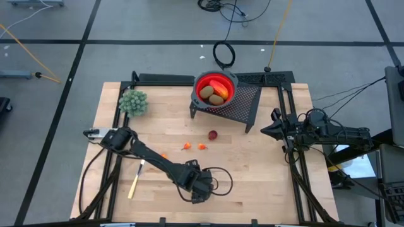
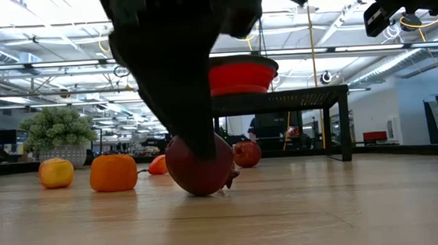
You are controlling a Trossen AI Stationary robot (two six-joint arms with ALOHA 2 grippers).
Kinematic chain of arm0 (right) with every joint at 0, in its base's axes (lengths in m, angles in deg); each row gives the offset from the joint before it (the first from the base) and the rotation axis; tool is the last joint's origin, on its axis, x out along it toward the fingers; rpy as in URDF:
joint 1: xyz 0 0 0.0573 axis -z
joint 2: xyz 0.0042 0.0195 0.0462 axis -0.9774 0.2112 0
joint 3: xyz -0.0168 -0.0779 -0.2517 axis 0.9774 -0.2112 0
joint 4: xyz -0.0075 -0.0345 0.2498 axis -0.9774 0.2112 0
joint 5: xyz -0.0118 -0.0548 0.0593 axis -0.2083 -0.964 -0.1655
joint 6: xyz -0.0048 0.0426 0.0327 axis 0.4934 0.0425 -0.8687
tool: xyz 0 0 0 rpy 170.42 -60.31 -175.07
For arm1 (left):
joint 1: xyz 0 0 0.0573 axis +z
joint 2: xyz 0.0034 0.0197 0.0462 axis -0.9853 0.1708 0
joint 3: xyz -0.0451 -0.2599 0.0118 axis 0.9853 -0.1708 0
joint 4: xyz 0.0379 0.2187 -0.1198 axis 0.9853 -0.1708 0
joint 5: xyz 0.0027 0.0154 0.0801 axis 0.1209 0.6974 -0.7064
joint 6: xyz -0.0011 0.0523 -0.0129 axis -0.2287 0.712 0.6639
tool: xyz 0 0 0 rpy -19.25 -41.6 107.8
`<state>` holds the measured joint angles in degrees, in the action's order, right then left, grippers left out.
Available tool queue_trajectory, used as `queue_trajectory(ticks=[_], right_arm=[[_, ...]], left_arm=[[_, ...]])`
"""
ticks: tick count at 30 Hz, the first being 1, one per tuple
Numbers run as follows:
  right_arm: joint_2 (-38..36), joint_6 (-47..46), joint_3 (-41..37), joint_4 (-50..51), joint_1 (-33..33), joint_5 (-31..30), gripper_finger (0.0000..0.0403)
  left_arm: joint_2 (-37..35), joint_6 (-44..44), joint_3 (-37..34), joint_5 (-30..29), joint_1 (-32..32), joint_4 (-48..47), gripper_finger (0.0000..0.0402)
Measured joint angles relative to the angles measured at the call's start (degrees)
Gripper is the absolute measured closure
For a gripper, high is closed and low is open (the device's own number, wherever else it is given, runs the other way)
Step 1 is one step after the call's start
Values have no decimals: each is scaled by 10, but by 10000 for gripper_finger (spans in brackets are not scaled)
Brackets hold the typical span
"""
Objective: Pick & Place Fruit
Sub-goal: Put the bottom pomegranate into the red strainer bowl on the shelf
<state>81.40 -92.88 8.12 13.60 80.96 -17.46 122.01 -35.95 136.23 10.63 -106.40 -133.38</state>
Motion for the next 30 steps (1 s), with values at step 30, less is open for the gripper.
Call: queue_trajectory(ticks=[30], right_arm=[[0,0,0,2,0,0,403]], left_arm=[[33,-5,0,-9,9,25,147]])
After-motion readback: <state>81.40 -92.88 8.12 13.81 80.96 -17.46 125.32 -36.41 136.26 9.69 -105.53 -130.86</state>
